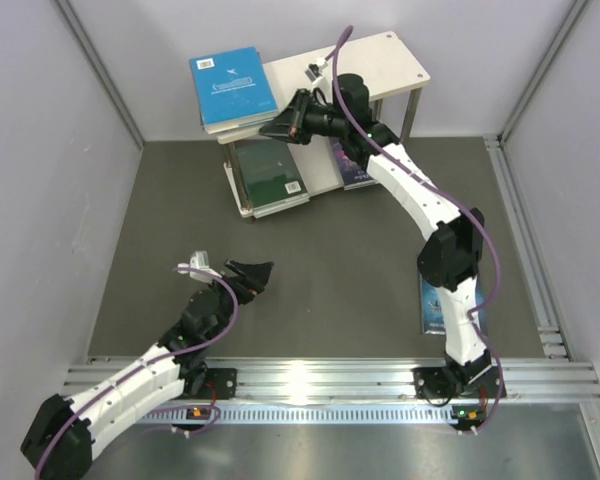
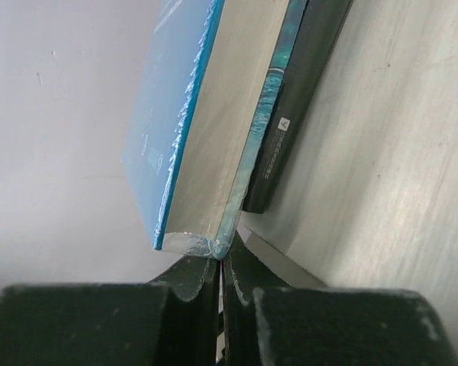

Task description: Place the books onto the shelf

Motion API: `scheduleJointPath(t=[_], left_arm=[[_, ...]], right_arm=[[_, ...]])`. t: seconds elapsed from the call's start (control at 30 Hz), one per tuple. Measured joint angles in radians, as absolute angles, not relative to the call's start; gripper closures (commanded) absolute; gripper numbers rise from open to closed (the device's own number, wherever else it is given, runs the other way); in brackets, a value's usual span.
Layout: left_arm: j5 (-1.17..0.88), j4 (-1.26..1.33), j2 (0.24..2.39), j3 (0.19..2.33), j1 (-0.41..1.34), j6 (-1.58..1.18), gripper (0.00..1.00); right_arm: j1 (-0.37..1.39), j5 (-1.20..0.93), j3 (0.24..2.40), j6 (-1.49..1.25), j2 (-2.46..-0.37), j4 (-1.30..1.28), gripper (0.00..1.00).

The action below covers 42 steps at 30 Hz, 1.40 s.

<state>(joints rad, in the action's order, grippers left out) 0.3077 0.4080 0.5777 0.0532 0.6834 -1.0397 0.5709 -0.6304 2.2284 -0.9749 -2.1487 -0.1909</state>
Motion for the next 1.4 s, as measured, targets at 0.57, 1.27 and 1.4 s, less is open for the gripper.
scheduleJointPath(t=[0.57,1.27,1.4], left_arm=[[0.308,0.408,0.571,0.053,0.683,-1.025,0.1],[0.231,0.448,1.089,0.179,0.794,-0.915,0.04],[0.148,0.53,1.332,0.341,0.844,-0.871,0.04]], right_arm=[[0.569,-0.607,1.863,-0.931,-1.927,-0.082,0.23],[-0.485,-0.358,0.818,-0.562,-1.11,-0.445,0.0],[-0.625,-0.318,0.661,-0.544,-1.14,-0.449,0.0]])
